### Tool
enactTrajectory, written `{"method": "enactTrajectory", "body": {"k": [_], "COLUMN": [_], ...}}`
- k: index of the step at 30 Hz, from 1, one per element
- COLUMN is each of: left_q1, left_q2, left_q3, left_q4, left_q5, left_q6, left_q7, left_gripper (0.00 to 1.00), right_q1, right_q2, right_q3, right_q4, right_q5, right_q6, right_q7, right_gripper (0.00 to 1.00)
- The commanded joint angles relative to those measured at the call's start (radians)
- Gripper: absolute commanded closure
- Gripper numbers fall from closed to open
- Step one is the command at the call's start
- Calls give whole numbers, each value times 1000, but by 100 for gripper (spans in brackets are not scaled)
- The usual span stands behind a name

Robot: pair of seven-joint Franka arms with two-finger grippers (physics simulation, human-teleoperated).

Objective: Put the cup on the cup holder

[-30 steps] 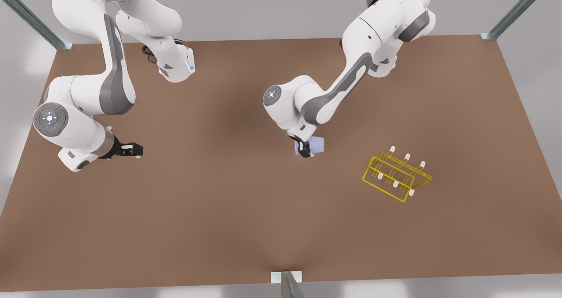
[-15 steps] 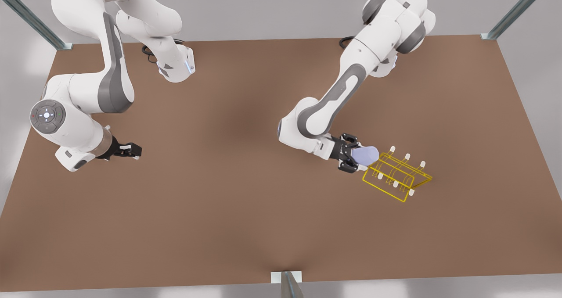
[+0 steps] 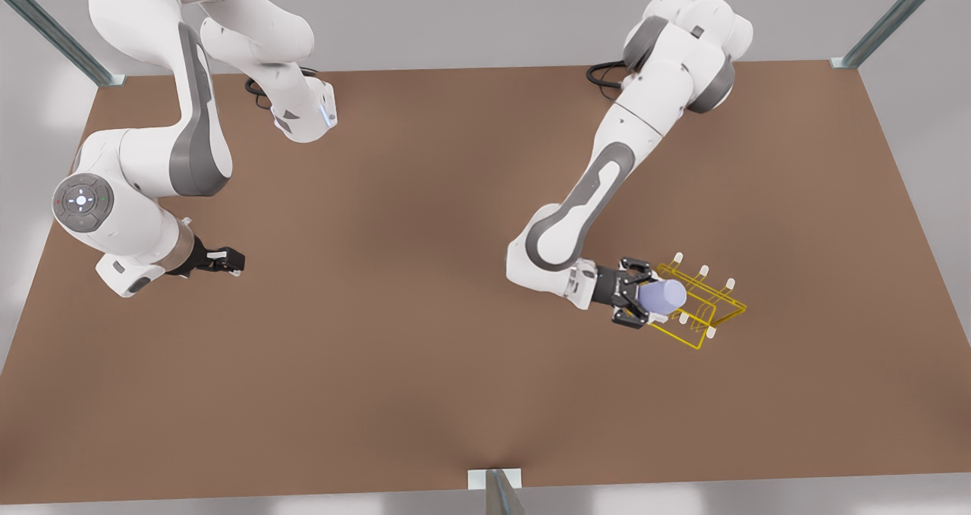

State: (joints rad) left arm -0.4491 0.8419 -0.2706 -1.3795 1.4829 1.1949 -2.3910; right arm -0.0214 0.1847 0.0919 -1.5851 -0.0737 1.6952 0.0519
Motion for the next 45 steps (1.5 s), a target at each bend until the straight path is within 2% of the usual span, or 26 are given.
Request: {"method": "enactTrajectory", "body": {"k": [1,8,12,22,43,44,45], "left_q1": [12,61,75,43,56,56,56], "left_q2": [8,32,19,20,54,54,54], "left_q3": [1,1,1,-10,-10,-10,-10], "left_q4": [0,-15,-75,-78,-82,-82,-82], "left_q5": [43,68,63,-33,-27,-27,-27], "left_q6": [22,61,38,-67,-14,-14,-12], "left_q7": [72,13,-33,-33,-96,-96,-96], "left_gripper": [26,26,26,26,26,20,0], "right_q1": [0,0,0,0,-2,0,0], "right_q2": [-1,-4,-5,-1,-1,-1,-2], "right_q3": [0,0,0,0,0,0,0], "right_q4": [0,-3,-3,-10,-13,-13,-12], "right_q5": [0,2,2,2,2,2,2], "right_q6": [0,0,1,17,26,26,24], "right_q7": [-1,0,0,0,0,0,0], "right_gripper": [0,0,0,0,0,0,0]}}
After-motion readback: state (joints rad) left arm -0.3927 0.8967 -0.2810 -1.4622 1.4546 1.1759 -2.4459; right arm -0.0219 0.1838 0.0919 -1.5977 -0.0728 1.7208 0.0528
